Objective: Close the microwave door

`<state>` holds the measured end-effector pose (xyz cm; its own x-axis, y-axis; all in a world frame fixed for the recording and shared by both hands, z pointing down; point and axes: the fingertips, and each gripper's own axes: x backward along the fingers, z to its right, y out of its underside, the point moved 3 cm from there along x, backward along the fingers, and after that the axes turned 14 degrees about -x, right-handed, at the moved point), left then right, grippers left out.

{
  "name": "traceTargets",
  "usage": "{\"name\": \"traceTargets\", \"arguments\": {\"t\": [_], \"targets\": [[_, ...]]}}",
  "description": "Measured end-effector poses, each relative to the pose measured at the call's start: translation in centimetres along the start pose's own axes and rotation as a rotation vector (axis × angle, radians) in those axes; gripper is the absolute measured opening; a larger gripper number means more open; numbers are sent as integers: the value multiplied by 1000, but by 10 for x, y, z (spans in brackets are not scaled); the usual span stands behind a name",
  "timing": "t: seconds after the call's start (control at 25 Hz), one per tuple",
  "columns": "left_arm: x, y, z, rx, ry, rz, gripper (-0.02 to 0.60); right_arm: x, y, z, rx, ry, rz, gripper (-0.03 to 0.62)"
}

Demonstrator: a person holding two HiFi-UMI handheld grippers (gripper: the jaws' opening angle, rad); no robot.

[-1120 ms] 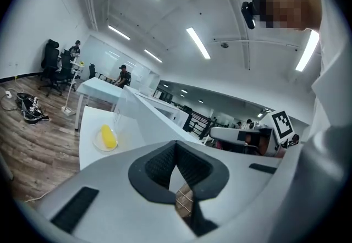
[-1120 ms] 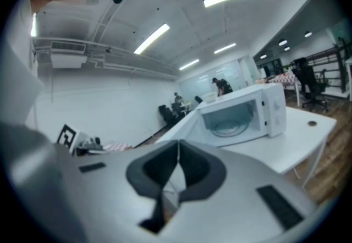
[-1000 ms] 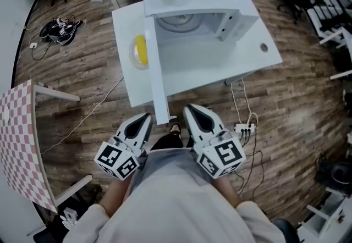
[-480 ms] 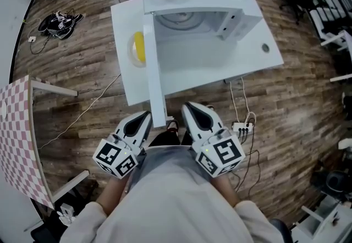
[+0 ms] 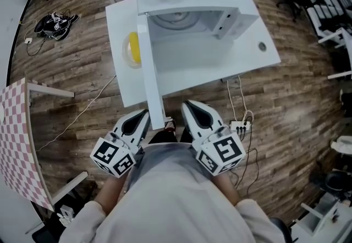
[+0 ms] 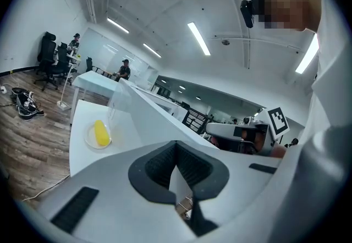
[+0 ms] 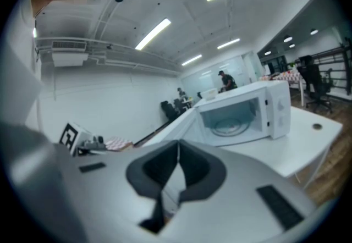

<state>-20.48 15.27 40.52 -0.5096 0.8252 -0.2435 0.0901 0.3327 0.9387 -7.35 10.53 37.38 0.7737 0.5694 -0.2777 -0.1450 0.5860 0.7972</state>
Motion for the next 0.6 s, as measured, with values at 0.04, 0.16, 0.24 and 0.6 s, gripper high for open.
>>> {"name": "traceTargets", "arguments": {"t": [0.04, 0.16, 0.24, 0.6], "targets": [[-1, -1, 0, 0, 4, 1, 14, 0, -1, 0, 0, 1, -1, 23], [-4, -5, 1, 0, 12, 6, 13, 0, -3, 2, -21, -1, -2, 23], [-5, -9, 1, 3, 14, 11, 14, 2, -5, 4, -43, -3, 0, 23], [-15, -21, 1, 29, 35, 11, 13, 1, -6, 15, -66, 20, 1, 23]]}}
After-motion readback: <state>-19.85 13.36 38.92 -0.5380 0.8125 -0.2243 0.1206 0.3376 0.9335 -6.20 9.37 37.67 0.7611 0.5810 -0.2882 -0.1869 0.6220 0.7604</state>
